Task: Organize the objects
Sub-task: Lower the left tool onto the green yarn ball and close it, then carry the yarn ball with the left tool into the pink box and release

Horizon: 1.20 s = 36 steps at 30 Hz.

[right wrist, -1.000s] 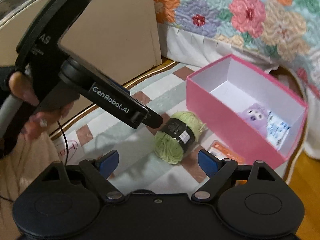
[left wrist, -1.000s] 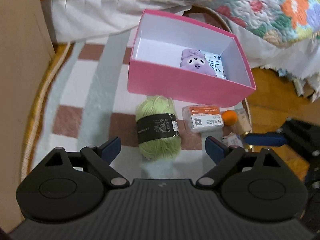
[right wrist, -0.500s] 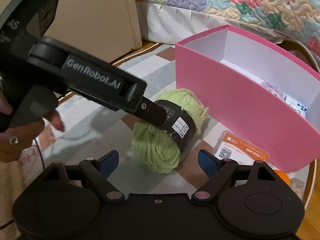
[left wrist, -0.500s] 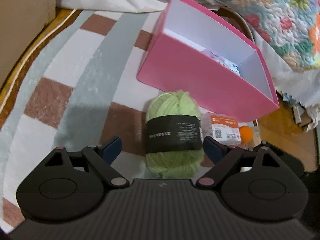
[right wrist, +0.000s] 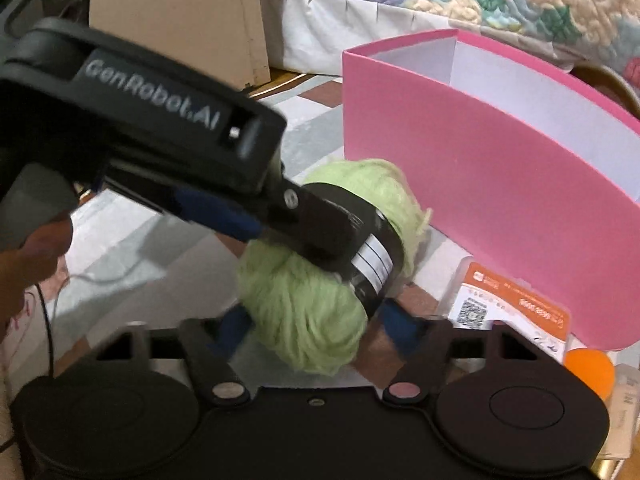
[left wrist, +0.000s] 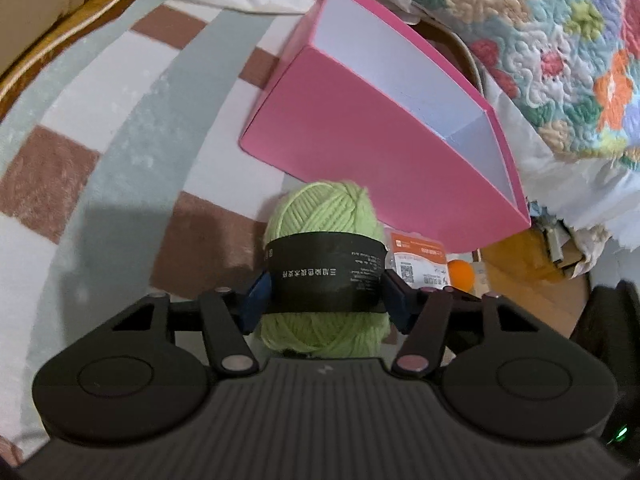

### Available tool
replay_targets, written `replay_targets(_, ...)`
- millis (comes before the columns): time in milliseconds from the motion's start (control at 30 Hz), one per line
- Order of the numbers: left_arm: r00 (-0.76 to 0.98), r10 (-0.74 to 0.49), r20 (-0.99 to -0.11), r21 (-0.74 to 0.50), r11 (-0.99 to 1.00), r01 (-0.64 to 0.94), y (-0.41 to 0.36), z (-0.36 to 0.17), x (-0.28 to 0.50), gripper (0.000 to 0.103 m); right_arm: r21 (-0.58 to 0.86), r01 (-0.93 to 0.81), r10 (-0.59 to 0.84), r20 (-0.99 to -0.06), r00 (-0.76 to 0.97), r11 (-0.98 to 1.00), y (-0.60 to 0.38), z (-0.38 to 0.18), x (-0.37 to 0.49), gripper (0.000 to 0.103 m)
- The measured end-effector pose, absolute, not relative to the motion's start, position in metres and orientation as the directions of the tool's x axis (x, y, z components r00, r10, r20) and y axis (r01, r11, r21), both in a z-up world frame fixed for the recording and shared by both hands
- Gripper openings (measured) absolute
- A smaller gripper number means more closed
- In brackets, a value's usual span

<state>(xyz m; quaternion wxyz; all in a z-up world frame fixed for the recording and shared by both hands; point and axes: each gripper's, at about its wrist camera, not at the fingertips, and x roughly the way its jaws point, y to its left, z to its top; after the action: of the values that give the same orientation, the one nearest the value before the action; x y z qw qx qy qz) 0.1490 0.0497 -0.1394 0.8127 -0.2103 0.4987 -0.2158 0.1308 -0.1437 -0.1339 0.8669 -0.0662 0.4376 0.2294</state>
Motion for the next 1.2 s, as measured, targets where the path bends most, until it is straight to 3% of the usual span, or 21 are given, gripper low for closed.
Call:
replay_targets(133,0.410,-0.562,-0.718,-0.551,0.819,0.160,0.044,-0.132,0.140,0.054,0.108,-0.443,0.347,-0.790,0.505,0.890,-0.147,-0.127,0.126,0.061)
replay_targets(633,0.472,-0.562,-0.679,-0.489,0.826,0.280,0.021,-0.039,0.106,0.054,-0.009,-0.459,0.306,-0.735,0.605,0.888,-0.152,-0.046,0.083,0.060)
replay_targets(933,0.502,-0.554,-0.664,-0.426,0.832,0.354,-0.002,0.028,0.164,0.054,-0.012,-0.423,0.307,-0.668,0.678,0.906,-0.178,0.009,0.130,0.060)
replay_targets(1200,0.469,-0.494,-0.732,-0.362,0.865,0.347,-0.035,0.025,0.242,0.054,0.077,-0.371,0.313,-0.706,0.635,0.925,-0.202,0.007,0.208,0.060)
